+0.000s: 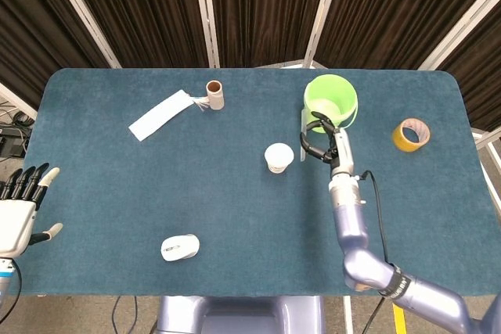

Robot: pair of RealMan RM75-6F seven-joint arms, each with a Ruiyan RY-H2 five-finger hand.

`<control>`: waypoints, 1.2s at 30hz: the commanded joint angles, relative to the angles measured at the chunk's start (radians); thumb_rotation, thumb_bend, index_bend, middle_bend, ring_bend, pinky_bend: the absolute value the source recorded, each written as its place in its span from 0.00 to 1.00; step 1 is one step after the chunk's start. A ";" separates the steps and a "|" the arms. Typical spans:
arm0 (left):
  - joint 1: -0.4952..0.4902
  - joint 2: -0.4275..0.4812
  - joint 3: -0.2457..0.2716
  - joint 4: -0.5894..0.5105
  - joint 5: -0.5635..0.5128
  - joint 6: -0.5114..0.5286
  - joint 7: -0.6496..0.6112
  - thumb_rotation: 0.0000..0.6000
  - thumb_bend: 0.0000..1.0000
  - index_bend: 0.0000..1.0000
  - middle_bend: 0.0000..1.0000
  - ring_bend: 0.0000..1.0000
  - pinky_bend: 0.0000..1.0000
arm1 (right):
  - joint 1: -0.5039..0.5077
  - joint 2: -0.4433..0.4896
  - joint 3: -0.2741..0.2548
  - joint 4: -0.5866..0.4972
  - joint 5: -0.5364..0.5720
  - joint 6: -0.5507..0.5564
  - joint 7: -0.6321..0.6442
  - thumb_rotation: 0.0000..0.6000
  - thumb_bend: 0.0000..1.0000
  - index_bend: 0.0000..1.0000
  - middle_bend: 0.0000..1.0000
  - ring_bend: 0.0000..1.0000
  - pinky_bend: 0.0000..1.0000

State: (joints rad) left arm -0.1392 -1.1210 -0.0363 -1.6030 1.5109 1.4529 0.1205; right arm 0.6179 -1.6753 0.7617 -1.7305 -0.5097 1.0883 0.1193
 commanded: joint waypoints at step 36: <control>-0.007 -0.001 -0.009 -0.014 -0.021 -0.013 0.015 1.00 0.07 0.05 0.00 0.00 0.00 | 0.164 -0.144 -0.059 0.311 0.013 -0.082 0.040 1.00 0.34 0.59 0.16 0.00 0.00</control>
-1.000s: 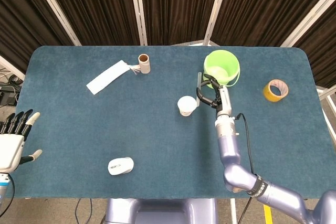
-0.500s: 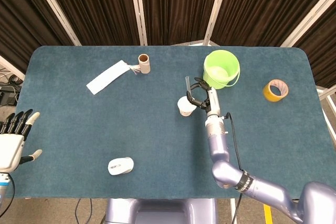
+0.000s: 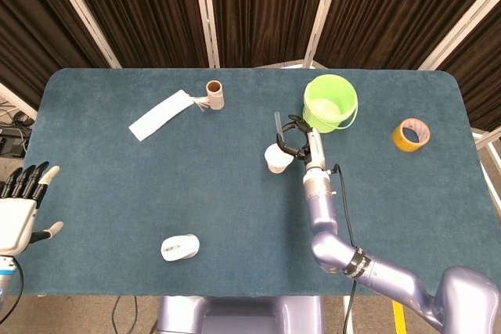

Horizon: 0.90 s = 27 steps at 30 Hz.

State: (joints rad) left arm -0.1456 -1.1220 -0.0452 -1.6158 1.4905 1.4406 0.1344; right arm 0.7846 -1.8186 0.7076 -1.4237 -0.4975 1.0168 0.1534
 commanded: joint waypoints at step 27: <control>-0.003 0.003 0.000 -0.005 -0.005 -0.006 0.005 1.00 0.07 0.05 0.00 0.00 0.00 | -0.135 0.206 -0.088 -0.222 -0.108 -0.055 -0.006 1.00 0.21 0.36 0.05 0.00 0.00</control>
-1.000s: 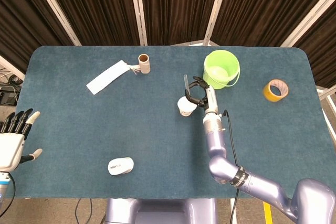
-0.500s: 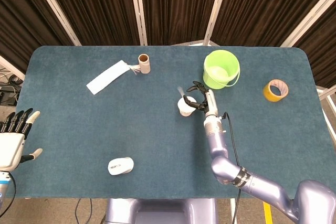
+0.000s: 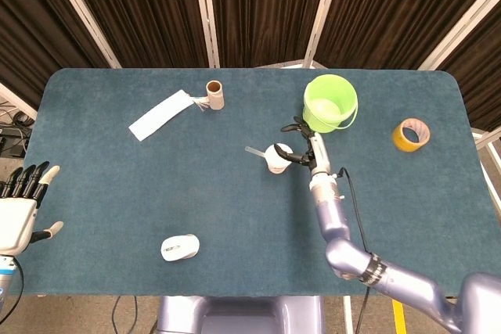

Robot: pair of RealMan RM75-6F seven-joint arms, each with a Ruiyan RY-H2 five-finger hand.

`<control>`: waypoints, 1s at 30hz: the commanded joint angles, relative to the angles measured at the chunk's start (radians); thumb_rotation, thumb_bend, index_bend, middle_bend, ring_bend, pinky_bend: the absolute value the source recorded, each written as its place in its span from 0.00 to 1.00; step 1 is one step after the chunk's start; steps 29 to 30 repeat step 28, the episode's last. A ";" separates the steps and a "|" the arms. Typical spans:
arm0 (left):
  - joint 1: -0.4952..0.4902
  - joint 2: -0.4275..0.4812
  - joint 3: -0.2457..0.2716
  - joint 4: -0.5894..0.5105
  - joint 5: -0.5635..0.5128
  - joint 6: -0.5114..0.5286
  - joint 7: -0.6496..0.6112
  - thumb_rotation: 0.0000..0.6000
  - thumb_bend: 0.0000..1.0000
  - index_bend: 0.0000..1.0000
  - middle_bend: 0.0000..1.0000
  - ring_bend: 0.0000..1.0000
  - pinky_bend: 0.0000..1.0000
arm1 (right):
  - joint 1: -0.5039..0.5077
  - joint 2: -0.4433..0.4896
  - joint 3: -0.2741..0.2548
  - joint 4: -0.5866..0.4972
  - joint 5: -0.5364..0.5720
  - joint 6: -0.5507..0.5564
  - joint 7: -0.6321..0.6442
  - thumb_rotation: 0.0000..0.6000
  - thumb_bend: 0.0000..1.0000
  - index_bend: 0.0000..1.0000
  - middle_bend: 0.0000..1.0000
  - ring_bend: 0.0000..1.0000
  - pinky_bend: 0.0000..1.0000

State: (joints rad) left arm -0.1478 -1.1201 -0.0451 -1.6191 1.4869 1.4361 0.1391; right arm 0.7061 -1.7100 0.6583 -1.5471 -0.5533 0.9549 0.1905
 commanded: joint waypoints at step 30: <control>0.006 -0.003 0.006 0.007 0.014 0.016 0.001 1.00 0.07 0.05 0.00 0.00 0.00 | -0.577 0.561 -0.576 -0.066 -0.844 0.525 -0.420 1.00 0.09 0.00 0.00 0.00 0.00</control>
